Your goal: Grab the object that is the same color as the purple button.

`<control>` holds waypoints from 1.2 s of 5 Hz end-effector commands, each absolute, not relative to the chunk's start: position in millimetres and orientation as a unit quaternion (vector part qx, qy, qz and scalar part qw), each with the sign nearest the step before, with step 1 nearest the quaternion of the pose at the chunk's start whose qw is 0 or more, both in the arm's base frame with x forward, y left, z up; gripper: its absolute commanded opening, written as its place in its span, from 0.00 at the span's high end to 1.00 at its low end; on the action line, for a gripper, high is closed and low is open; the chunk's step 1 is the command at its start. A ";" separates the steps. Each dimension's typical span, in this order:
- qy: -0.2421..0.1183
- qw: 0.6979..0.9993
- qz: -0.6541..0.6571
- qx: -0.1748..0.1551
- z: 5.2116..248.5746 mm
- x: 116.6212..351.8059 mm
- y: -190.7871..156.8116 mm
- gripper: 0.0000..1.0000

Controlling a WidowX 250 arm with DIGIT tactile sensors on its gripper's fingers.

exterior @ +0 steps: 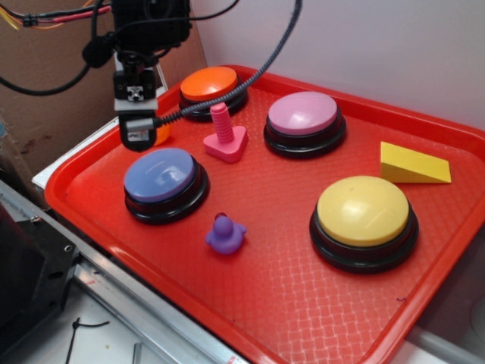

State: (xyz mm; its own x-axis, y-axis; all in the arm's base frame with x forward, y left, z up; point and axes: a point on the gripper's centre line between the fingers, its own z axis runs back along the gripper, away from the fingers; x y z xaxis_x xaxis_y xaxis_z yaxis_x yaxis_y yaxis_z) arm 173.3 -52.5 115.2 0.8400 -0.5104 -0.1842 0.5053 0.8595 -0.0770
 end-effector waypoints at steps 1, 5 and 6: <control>-0.014 0.974 -0.225 0.014 130.6 154.0 -58.1 0.00; 0.030 0.939 -0.340 -0.045 78.8 191.8 -113.9 0.00; 0.047 0.916 -0.394 -0.049 65.0 195.5 -145.3 0.00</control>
State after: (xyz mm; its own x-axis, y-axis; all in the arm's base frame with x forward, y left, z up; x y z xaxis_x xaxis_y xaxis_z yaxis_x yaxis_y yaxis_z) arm 198.4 -136.1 57.7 0.6907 -0.7174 -0.0911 0.7046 0.6960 -0.1384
